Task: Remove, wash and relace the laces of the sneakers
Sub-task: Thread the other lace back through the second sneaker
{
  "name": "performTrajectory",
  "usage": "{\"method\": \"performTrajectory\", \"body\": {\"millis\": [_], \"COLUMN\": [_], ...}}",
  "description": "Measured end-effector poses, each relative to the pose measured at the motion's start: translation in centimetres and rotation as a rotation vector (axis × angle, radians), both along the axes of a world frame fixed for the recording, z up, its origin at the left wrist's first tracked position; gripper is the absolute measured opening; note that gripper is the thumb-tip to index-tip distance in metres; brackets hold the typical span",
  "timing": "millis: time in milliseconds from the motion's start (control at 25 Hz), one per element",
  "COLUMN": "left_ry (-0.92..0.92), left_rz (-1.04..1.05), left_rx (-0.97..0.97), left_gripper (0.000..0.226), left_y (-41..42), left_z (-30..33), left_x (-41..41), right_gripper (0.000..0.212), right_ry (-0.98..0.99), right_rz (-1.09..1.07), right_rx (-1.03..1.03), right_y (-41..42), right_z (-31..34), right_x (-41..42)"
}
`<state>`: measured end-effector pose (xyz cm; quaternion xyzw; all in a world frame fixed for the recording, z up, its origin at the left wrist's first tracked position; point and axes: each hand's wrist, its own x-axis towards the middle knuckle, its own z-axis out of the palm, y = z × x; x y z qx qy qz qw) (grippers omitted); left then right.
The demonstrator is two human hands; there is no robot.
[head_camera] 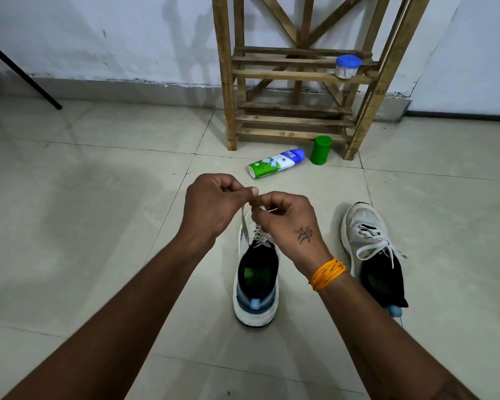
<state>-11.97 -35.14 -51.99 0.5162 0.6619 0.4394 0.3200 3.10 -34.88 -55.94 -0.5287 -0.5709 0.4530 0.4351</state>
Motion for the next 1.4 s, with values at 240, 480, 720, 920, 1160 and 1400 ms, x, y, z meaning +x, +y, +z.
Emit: {"method": "performTrajectory", "body": {"millis": [240, 480, 720, 920, 1160, 1400], "left_ry": [-0.156, -0.161, 0.114, 0.479, 0.814, 0.758], "left_rz": [-0.135, -0.381, -0.291, -0.323, -0.237, -0.192], "left_rx": [-0.029, -0.178, -0.030, 0.224, 0.488, 0.478], "left_gripper": [0.012, 0.026, 0.013, 0.020, 0.011, 0.008], "left_y": [-0.1, 0.2, 0.4, -0.4, -1.3, -1.5], "left_z": [0.1, -2.5, -2.7, -3.5, -4.4, -4.7], "left_x": [-0.1, -1.0, -1.5, -0.6, -0.2, -0.4], "right_gripper": [0.023, 0.011, 0.010, 0.012, 0.017, 0.009], "right_ry": [0.182, 0.249, 0.328, 0.299, 0.268, 0.101], "right_rz": [-0.006, 0.048, -0.097, -0.103, -0.181, -0.147], "right_rx": [-0.054, -0.083, -0.101, -0.153, -0.213, -0.166], "right_y": [-0.2, 0.0, 0.2, 0.2, 0.5, 0.3], "right_z": [0.4, 0.0, -0.7, -1.3, -1.5, -1.5], "right_x": [-0.1, 0.8, 0.9, 0.5, -0.2, 0.2]}}
